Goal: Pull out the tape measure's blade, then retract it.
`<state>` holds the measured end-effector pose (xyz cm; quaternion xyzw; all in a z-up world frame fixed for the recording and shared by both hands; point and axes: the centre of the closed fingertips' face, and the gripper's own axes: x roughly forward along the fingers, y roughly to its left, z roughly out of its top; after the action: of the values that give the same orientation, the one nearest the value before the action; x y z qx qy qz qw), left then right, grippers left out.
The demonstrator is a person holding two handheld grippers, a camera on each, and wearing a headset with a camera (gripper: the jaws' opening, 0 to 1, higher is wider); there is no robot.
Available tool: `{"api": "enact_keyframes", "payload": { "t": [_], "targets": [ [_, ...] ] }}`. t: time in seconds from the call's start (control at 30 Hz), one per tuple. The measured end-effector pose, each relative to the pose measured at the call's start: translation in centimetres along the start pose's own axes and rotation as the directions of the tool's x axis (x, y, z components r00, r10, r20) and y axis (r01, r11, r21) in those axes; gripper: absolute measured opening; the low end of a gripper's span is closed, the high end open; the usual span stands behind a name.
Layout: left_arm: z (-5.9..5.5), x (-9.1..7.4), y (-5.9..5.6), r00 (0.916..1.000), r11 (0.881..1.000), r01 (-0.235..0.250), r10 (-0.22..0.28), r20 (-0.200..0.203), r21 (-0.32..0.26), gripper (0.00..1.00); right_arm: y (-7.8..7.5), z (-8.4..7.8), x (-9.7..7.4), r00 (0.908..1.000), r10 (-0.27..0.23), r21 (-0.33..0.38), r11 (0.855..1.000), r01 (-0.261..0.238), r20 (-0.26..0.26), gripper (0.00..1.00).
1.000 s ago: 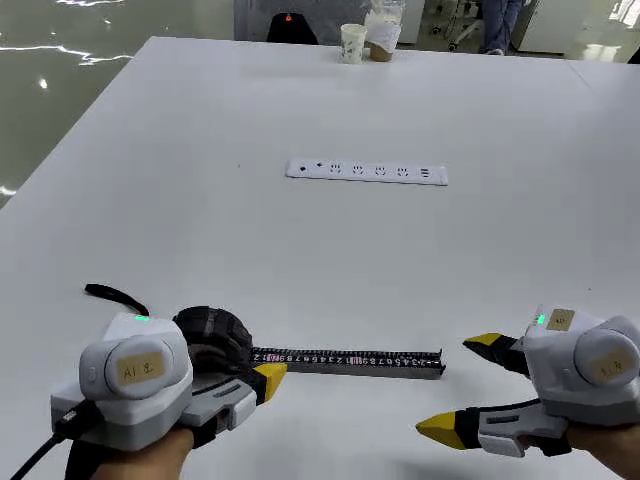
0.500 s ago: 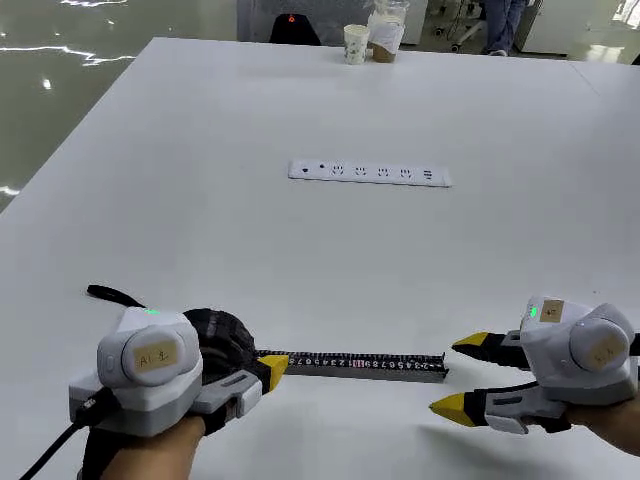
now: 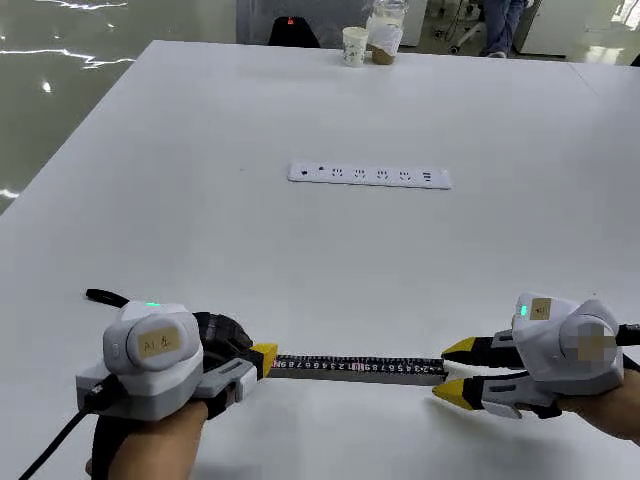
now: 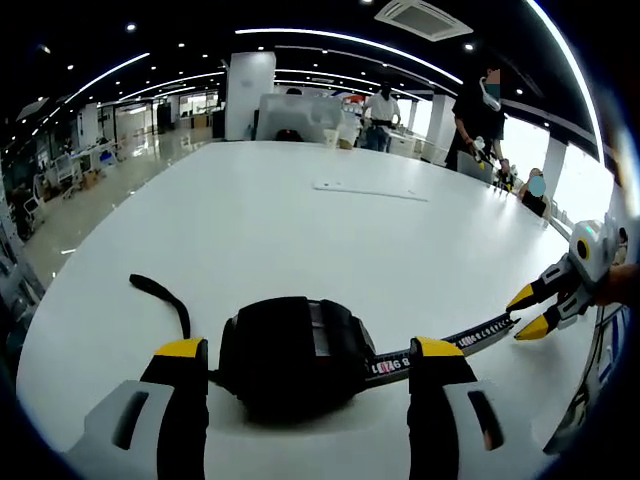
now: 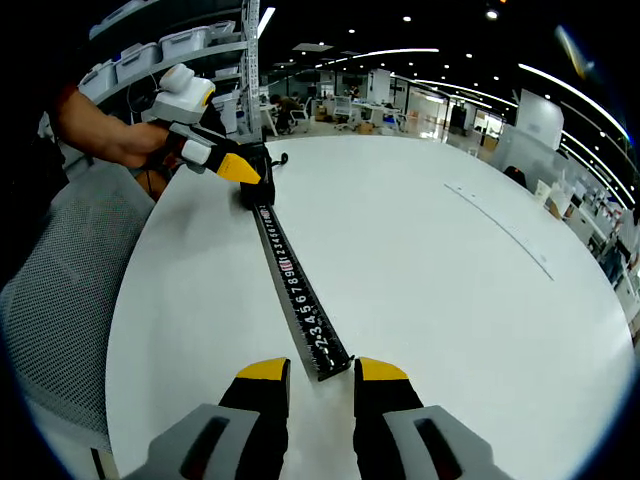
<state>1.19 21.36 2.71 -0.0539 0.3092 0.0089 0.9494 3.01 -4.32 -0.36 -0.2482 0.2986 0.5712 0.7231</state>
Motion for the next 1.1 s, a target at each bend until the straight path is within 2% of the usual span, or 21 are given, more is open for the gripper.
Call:
{"api": "enact_keyframes", "payload": {
  "t": [0.5,0.73,0.97,1.1],
  "targets": [
    [0.1,0.32,0.72,1.0,1.0,-0.008,0.008,-0.005,-0.02,0.6,-0.48,-0.13,0.66,0.9999,0.014,-0.003,1.0,-0.014,0.007,0.13],
    [0.04,0.44,0.71,0.9999,1.0,-0.005,0.005,-0.011,-0.019,0.6,-0.44,-0.28,0.91,0.9998,0.02,-0.016,1.0,-0.02,0.007,0.12],
    [-0.15,0.63,0.64,0.9995,1.0,-0.011,0.011,-0.03,0.02,0.6,-0.41,-0.32,0.86,0.9998,0.021,-0.034,0.999,-0.021,0.0,0.1],
    [-0.13,0.61,0.72,0.9995,1.0,-0.017,0.017,-0.027,0.024,0.6,-0.34,-0.27,0.77,0.9998,0.02,-0.038,0.999,-0.02,-0.006,0.09]
  ]
}}
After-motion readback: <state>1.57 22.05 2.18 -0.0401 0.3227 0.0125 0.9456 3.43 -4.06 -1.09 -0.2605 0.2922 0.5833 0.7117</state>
